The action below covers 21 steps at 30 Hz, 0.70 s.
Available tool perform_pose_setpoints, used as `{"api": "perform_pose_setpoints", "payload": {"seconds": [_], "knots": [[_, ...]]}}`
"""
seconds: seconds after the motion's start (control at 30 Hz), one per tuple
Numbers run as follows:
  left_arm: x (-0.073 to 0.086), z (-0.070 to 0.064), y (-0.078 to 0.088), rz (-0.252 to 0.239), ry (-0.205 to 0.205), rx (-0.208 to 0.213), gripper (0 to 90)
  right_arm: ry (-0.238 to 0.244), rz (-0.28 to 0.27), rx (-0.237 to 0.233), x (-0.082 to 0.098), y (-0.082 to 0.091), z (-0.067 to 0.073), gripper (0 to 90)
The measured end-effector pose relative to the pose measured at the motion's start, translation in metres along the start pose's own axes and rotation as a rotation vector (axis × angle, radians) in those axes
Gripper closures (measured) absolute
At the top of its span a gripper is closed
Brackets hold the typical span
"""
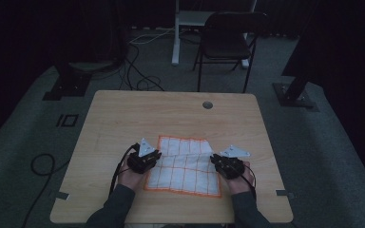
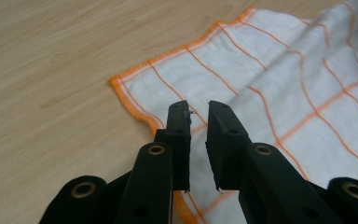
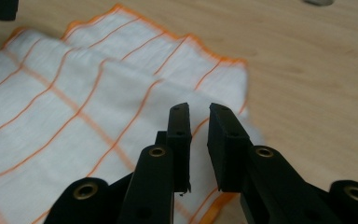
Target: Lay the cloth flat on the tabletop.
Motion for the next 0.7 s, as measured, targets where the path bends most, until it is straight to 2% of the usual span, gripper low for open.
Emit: {"api": "perform_pose_setpoints", "payload": {"seconds": [0.13, 0.33, 0.5, 0.57, 0.7], "knots": [[-0.001, 0.006, -0.013, 0.026, -0.005, -0.021, 80.0, -0.021, -0.006, 0.036, -0.009, -0.010, -0.016, 80.3], [0.003, 0.010, -0.032, 0.062, 0.010, -0.025, 80.2, -0.068, 0.037, 0.083, -0.007, -0.034, -0.041, 82.5], [0.007, 0.006, -0.040, 0.086, -0.001, -0.015, 80.5, -0.076, 0.083, 0.103, -0.004, -0.049, -0.050, 81.9], [0.010, 0.005, -0.042, 0.097, -0.008, -0.015, 80.7, -0.072, 0.103, 0.105, -0.002, -0.054, -0.051, 78.7], [0.013, 0.005, -0.044, 0.111, -0.008, -0.013, 81.7, -0.065, 0.127, 0.107, 0.003, -0.060, -0.050, 78.4]]}}
Point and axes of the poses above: each handheld gripper's, and its own axes: y roughly backward along the jaws, x roughly out of its underside, z roughly to its left, the point moved 8 cm from there along -y, roughly forward along the jaws, and after that the axes turned 4 degrees about -z, right-handed, at the moved point
